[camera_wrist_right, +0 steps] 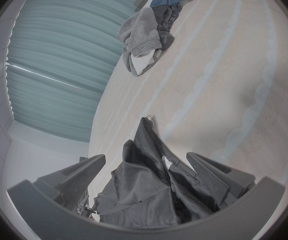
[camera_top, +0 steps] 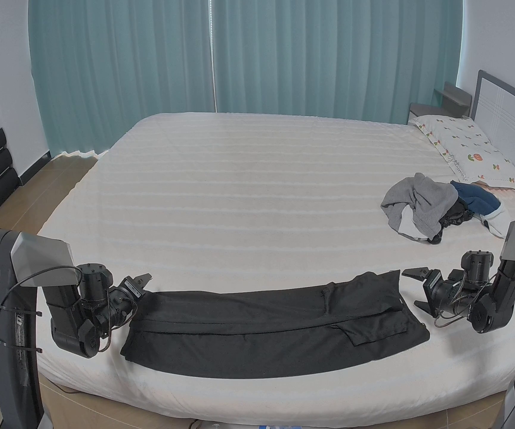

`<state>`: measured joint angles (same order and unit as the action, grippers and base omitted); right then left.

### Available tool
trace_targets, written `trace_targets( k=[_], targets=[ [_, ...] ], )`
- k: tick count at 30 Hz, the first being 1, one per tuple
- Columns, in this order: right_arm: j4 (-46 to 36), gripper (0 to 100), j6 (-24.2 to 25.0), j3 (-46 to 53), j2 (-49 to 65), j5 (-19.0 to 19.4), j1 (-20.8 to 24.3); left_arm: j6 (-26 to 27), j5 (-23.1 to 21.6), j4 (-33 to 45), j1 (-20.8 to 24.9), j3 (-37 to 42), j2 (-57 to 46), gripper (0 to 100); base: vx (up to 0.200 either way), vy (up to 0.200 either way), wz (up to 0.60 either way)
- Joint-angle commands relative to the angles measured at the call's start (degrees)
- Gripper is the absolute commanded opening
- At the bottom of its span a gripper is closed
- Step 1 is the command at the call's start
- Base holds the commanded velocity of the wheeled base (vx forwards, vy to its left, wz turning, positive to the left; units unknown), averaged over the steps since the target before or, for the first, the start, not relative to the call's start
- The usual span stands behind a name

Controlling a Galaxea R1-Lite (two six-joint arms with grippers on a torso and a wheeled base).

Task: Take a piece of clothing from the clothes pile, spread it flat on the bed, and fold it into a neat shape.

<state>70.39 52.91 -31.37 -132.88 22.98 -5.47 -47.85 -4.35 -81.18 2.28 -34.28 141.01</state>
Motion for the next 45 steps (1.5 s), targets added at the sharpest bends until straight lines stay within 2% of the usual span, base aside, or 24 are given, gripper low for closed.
trace_targets(
  k=[1,13,29,30,37,41,45],
  targets=[
    [0.0,100,0.0,0.1,-0.1,0.0,0.0,2.1,0.3,0.0,0.3,0.6,0.8,0,0.000,0.000,0.00],
    [0.0,100,0.0,0.1,-0.1,0.1,-0.2,2.7,3.5,-0.5,-0.9,1.2,1.3,0,0.000,0.000,0.00],
    [0.0,100,0.0,0.1,-0.1,0.0,-0.2,2.7,3.4,-0.7,-1.0,2.2,0.7,0,0.000,0.000,0.00],
    [0.0,100,0.0,0.1,-0.1,0.1,-0.2,2.7,3.4,-0.7,-1.1,2.2,0.5,100,0.000,0.000,0.00],
    [0.0,100,0.0,0.1,-0.1,0.1,-0.2,2.1,2.1,-0.6,-2.8,4.6,-4.3,100,0.000,0.000,0.00],
    [0.0,100,0.0,0.1,-0.1,0.1,-0.2,2.7,-4.3,-0.6,-2.9,9.8,-8.5,100,0.000,0.000,0.00],
    [0.0,100,0.0,0.1,-0.1,0.1,0.0,3.3,-6.7,-0.4,-2.8,11.3,-10.1,100,0.000,0.000,0.00]
  ],
)
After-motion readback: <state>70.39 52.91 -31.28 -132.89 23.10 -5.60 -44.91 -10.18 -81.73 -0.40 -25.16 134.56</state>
